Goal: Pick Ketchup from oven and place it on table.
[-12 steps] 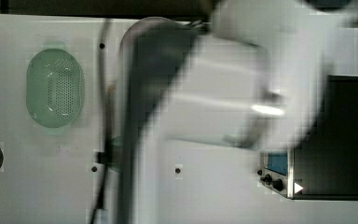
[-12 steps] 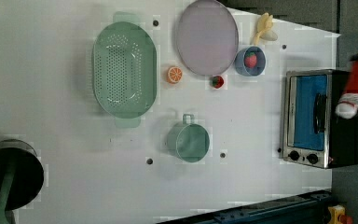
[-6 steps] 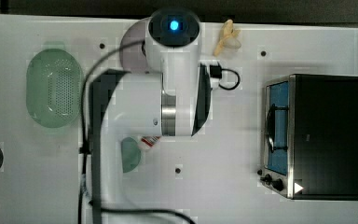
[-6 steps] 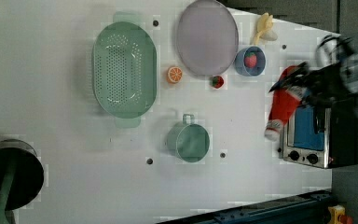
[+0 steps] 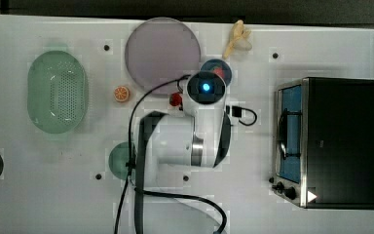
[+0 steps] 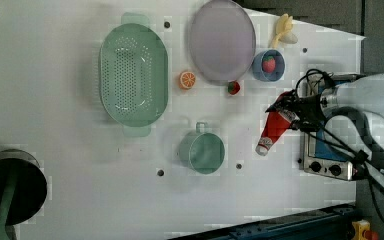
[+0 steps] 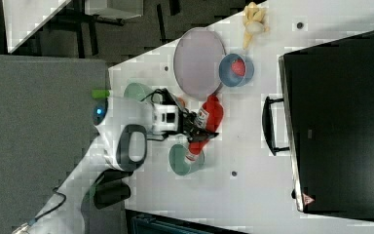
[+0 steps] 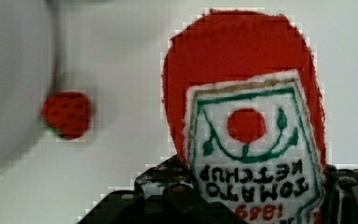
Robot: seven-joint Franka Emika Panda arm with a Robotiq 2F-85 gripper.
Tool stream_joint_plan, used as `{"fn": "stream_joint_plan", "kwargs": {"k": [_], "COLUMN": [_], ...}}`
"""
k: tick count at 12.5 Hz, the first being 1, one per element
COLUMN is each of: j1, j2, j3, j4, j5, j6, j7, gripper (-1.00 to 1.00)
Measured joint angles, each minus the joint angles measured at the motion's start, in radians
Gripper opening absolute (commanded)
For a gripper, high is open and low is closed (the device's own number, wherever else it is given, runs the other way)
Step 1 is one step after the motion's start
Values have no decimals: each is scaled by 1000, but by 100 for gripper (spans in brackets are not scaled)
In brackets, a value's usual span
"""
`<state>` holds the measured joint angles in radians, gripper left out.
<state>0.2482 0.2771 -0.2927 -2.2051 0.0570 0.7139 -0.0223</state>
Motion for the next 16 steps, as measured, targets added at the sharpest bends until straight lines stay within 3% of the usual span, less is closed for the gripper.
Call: {"fn": "stream_joint_plan", "kwargs": {"k": [1, 4, 7, 10, 12, 16], "j1": [3, -6, 8, 5, 19, 16], "j2": [15, 129, 160, 57, -51, -248], "j3": [-11, 12, 28, 19, -12, -14], "j4": [-16, -4, -41, -6, 98, 399], "j5": [-10, 9, -1, -4, -4, -9], "j6": [18, 84, 110, -6, -160, -297], "j7": [0, 0, 0, 0, 0, 0], "gripper": [35, 100, 100, 100, 100, 100]}}
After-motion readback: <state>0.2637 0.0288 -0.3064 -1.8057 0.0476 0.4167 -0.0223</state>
